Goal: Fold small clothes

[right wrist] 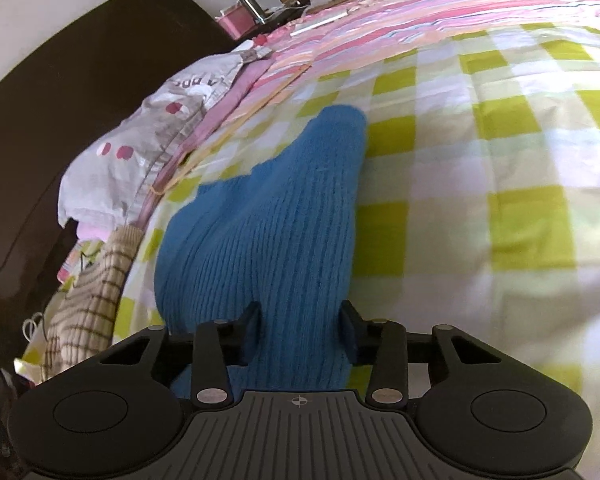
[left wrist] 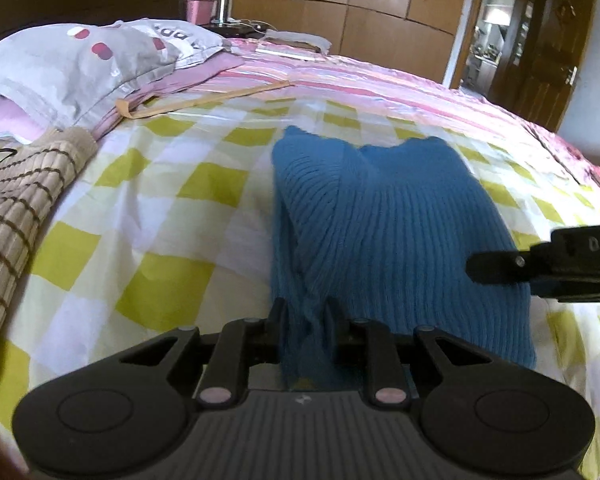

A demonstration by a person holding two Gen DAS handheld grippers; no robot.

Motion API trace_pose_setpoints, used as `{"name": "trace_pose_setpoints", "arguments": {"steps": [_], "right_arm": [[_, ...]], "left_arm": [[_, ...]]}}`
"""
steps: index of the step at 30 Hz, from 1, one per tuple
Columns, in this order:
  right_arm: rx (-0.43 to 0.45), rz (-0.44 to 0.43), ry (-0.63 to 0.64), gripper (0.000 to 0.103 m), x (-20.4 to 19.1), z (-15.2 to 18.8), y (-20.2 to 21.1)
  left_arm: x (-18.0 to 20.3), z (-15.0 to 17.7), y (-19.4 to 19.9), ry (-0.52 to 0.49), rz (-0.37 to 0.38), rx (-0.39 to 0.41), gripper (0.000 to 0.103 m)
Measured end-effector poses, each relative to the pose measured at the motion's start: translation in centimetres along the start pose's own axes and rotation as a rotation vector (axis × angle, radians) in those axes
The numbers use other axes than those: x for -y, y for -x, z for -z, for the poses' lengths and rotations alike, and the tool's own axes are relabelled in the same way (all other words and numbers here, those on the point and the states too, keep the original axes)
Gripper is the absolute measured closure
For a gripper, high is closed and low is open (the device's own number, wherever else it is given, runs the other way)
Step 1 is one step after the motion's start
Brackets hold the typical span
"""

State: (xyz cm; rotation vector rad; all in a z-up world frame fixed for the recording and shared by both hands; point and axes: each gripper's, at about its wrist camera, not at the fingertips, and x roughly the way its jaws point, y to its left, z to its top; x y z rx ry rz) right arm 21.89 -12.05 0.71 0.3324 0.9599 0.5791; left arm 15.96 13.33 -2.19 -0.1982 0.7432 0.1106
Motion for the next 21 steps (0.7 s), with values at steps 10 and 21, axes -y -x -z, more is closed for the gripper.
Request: {"name": "trace_pose_setpoints", "arguments": {"steps": [10,21], "right_arm": [[0.012,0.031,-0.079,0.062,0.9,2.5,3.4],[0.072,0.109,-0.045,0.062,0.4,0.5,2.6]], "left_arm": [[0.9,-0.6,1.2,-0.038,0.026,0.021,0.075],[2.0,-4.1,-0.5,-0.09,0.019,0.108,0.075]]}}
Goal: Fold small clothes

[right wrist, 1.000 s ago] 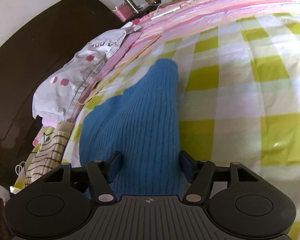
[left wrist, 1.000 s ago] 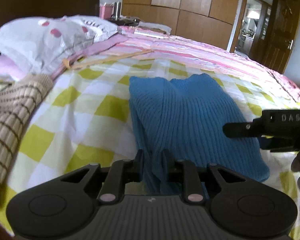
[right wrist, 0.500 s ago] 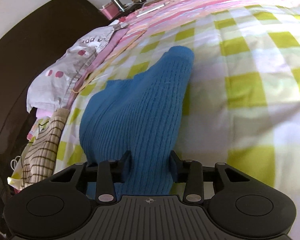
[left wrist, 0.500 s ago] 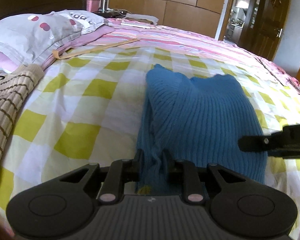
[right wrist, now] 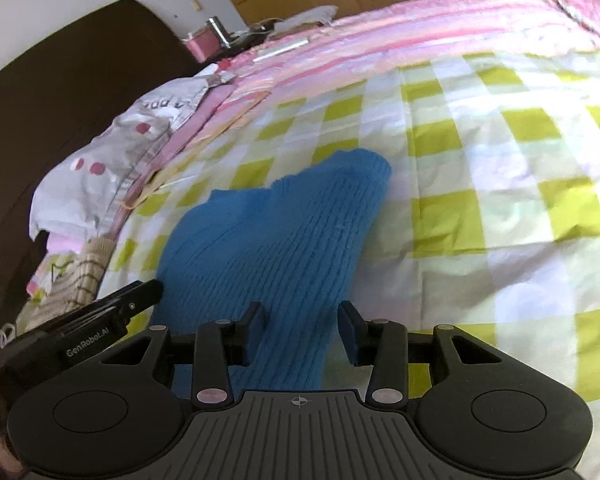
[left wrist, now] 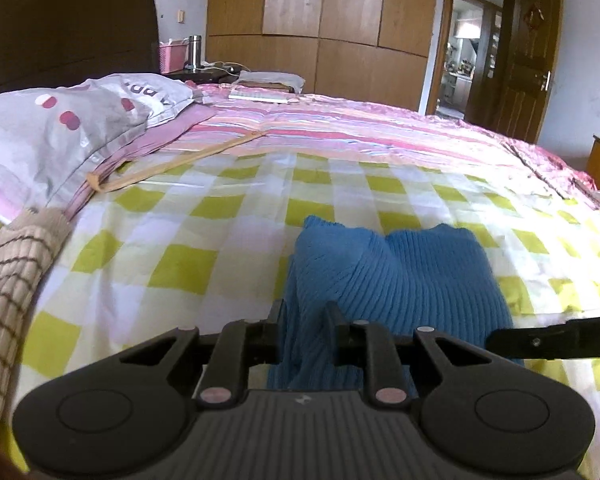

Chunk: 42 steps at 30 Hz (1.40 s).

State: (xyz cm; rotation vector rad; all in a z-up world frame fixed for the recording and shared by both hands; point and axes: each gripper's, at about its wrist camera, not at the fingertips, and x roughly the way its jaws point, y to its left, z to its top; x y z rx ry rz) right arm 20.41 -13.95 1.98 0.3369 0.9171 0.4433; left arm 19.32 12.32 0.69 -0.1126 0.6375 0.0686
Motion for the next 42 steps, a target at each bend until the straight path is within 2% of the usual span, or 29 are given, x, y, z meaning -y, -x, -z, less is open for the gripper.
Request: {"name": "trace_pose_setpoints", "arguments": {"steps": [3,8,13,16,21,28,32,34,38,42], "right_arm": [[0.004,0.005,0.016,0.062,-0.4,-0.4,-1.3],[0.004,0.032,0.074,0.062,-1.6,-1.5,-2.8],[0.0,0.037,0.076,0.058,-1.6,-1.3,-3.1],[0.008,0.014,0.044,0.058,-1.1,-1.1,-1.5],[-0.012,-0.042,0.001,0.046,-0.3,-0.1,-0.1],[-0.064,-0.074,-0.054,0.037,-0.1,1.6,-1.9],[-0.06,-0.081,-0.036,0.035,-0.6,1.9,-2.6],[-0.061,-0.078,-0.022,0.037,-0.6,1.8,-2.7],[-0.066,-0.062,-0.01,0.052,-0.5,1.8,-2.3],[-0.064,-0.04,0.022,0.059,-0.2,2.1,-1.2]], "left_arm": [[-0.2,0.5,-0.8,-0.009,-0.017,-0.02,0.074],[-1.2,1.3,-0.9,0.039,-0.031,-0.034,0.073],[-0.4,1.7,-0.5,-0.009,-0.062,-0.035,0.073],[-1.0,1.3,0.4,0.036,-0.027,-0.032,0.074],[-1.8,1.7,1.7,0.078,0.002,-0.029,0.074],[-2.7,2.8,2.5,0.135,0.103,-0.028,0.071],[-2.4,3.1,1.5,0.118,0.103,-0.056,0.065],[-2.3,3.4,1.1,0.112,0.121,-0.071,0.065],[-1.8,3.8,1.0,0.1,0.137,-0.088,0.065],[-0.6,4.1,1.2,0.063,0.16,-0.102,0.067]]}}
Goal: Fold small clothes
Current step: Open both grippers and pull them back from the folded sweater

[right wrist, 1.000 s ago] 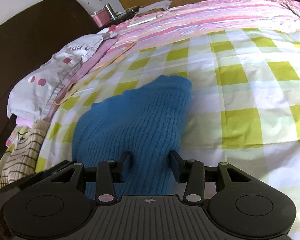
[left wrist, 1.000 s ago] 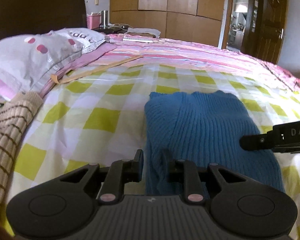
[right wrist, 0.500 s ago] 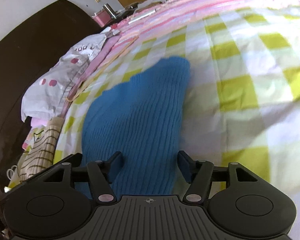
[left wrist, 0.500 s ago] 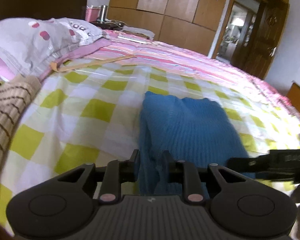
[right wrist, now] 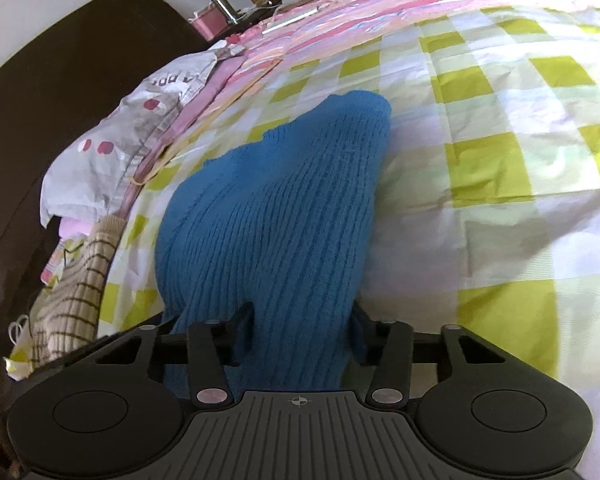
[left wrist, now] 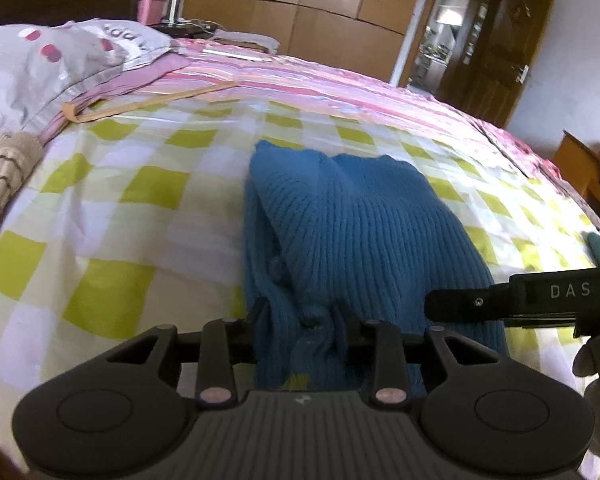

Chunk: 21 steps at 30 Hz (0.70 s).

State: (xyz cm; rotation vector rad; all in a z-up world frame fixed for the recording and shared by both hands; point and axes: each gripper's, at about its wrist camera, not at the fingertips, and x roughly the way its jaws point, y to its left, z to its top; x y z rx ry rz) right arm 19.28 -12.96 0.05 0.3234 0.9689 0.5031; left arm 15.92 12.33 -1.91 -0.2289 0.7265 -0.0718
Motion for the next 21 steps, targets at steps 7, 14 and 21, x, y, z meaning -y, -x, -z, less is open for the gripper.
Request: {"name": "trace_pose_setpoints", "arguments": {"steps": [7,14,21], "right_arm": [[0.02,0.068,-0.019,0.06,2.1,1.5,3.3],[0.049,0.138,-0.005,0.056,3.5,2.8,7.1],[0.14,0.239,0.128,0.056,1.7,4.0,9.8]], "left_arm": [[4.0,1.4,0.0,-0.089,0.073,-0.042,0.067],[7.4,2.2,1.5,-0.19,0.073,-0.033,0.067],[8.1,1.1,3.1,-0.194,0.013,0.041,0.067]]}}
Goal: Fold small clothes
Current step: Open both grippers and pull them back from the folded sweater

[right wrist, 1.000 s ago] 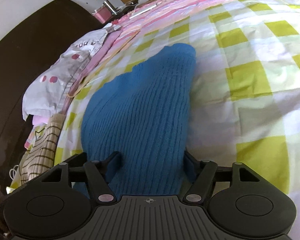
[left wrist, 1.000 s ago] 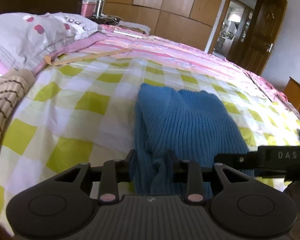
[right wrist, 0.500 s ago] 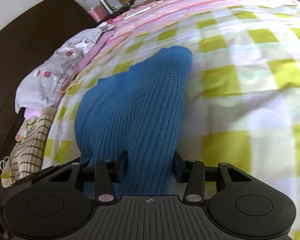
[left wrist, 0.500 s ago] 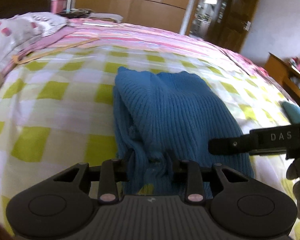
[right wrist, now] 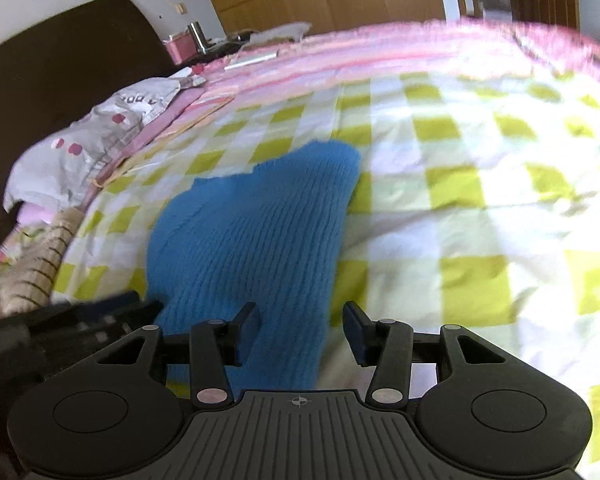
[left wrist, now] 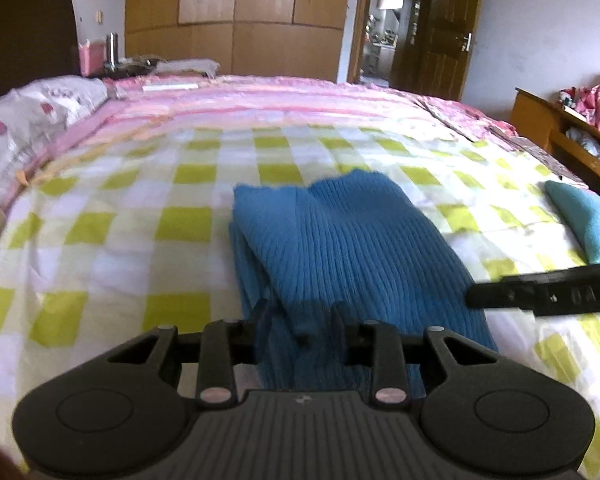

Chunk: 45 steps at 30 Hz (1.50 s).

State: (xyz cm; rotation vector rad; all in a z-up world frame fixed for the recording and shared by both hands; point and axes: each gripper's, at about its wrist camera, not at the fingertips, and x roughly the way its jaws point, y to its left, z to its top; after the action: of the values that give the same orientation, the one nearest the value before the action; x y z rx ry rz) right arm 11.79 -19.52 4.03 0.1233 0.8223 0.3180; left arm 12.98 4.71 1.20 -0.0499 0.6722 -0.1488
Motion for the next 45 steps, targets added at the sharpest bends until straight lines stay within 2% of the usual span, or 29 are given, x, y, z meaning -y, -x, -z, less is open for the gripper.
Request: {"name": "trace_pose_setpoints", "arguments": {"steps": [4,8,11,18,26,34,45], "right_arm": [[0.019,0.029,0.039,0.057,-0.7,0.4,0.3],[0.015,0.052,0.06,0.057,-1.1,0.6,-0.2],[0.009,0.07,0.086,0.057,-1.6,0.8,-0.7],[-0.011,0.095,0.107,0.057,-2.3,1.4,-1.6],[0.01,0.119,0.13,0.057,-3.0,2.1,-0.3],[0.005,0.137,0.14,0.057,-3.7,3.2,0.1],[-0.004,0.158,0.148,0.057,-4.3,4.4,0.8]], "left_arm": [[0.3,-1.1,-0.9,-0.006,-0.039,0.035,0.067],[0.1,-1.4,-3.1,-0.018,-0.103,-0.006,0.065],[-0.1,-1.2,-3.6,-0.029,-0.132,-0.01,0.058],[-0.7,-0.9,-3.2,0.012,-0.13,-0.014,0.058],[-0.4,0.3,0.3,0.021,-0.131,0.025,0.059],[-0.3,2.1,0.1,0.01,-0.145,-0.04,0.059],[0.1,3.1,1.8,-0.002,-0.144,-0.025,0.059]]}}
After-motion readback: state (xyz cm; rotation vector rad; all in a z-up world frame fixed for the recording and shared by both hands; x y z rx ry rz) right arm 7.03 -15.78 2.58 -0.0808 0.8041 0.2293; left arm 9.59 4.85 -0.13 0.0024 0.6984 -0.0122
